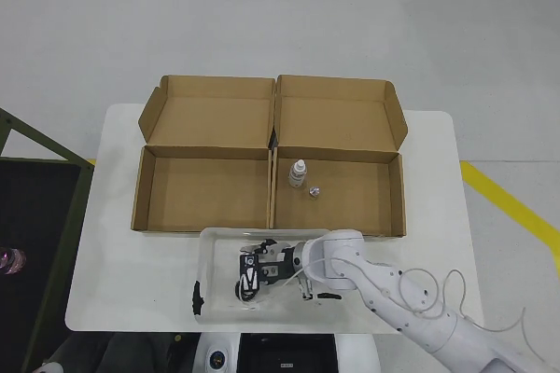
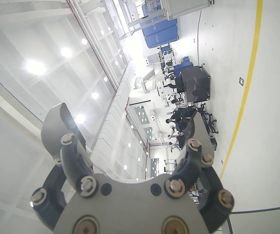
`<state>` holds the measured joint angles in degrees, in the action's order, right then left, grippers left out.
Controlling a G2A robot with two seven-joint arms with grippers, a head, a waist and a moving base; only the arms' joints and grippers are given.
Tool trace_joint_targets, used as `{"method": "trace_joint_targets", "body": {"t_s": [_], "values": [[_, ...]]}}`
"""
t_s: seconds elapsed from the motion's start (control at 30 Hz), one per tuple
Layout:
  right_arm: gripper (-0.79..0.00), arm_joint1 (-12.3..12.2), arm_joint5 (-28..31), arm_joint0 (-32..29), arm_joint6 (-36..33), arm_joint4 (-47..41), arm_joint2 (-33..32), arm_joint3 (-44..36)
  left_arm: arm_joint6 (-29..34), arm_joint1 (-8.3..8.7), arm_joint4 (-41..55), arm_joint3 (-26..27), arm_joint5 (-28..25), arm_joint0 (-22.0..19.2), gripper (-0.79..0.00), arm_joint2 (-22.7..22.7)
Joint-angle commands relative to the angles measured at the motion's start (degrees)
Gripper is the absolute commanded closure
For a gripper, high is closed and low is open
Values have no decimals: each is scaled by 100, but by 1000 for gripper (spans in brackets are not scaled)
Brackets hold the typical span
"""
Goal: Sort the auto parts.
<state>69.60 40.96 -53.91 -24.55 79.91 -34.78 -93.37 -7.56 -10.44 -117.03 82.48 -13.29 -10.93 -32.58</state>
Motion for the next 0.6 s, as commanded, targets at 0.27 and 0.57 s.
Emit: {"method": "trace_joint_targets", "body": {"t_s": [0.27,0.57], "values": [[-336,149,-12,169,74,10,161,353,0,0,0,0,0,0,-785,0],[0,195,15,161,55,-15,135,325,0,0,0,0,0,0,-785,0]]}}
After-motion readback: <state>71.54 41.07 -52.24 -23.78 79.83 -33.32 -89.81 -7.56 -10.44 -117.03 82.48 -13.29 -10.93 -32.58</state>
